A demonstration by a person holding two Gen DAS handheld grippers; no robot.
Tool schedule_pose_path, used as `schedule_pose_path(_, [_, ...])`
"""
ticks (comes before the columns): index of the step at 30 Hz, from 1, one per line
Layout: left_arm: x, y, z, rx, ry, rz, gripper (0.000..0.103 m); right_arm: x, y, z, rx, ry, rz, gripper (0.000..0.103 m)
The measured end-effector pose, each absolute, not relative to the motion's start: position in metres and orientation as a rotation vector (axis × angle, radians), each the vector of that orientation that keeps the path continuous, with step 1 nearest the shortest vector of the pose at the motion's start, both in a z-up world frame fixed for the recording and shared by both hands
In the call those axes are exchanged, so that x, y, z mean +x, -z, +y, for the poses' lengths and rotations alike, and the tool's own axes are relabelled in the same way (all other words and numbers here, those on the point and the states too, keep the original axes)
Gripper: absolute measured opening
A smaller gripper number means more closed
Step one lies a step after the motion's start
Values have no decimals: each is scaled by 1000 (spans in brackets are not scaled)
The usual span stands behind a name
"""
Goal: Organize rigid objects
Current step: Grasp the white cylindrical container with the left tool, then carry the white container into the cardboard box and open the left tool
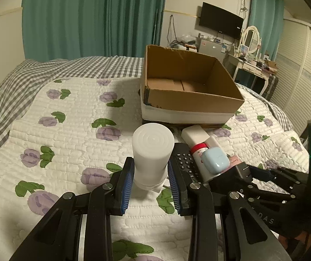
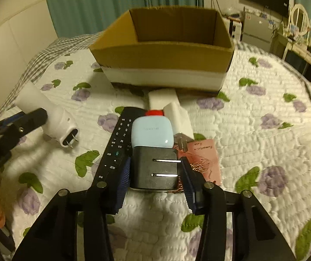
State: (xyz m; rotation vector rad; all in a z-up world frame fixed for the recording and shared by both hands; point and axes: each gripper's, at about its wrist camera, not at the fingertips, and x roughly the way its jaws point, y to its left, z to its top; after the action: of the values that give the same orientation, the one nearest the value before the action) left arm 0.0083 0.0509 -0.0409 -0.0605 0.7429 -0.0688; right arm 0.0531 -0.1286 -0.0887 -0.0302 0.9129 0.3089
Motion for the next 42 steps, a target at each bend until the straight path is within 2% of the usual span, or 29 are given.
schedule_pose_path(5, [4, 22, 50, -65, 77, 718, 32, 42, 65, -134, -51, -280, 852, 44])
schedule_pose_path(10, [15, -12, 49, -72, 99, 667, 32, 42, 15, -137, -91, -282, 750, 42])
schedule_pose_path(17, [68, -64, 40, -62, 135, 595, 32, 75, -48, -136, -150, -295, 605, 42])
schedule_pose_path(23, [136, -75, 25, -22, 142, 580, 32, 131, -78, -138, -130, -310, 534, 42])
schedule_pose_path(27, [178, -55, 10, 15, 149, 615, 32, 182, -74, -137, -107, -326, 531, 42])
schedule_pose_path(36, [225, 6, -8, 60, 159, 686, 35, 262, -9, -140, -73, -334, 650, 42])
schedule_pose_path(37, [227, 10, -9, 71, 163, 695, 36, 262, -6, -140, -73, -333, 652, 42])
schedule_pose_path(38, [228, 11, -10, 82, 163, 702, 50, 263, -3, -141, -74, -333, 655, 42])
schedule_pose_path(39, [228, 12, -10, 93, 147, 704, 56, 265, 0, -142, -72, -333, 664, 42])
schedule_pose_path(42, [222, 7, -7, 89, 123, 684, 57, 264, 6, -146, -51, -338, 684, 42])
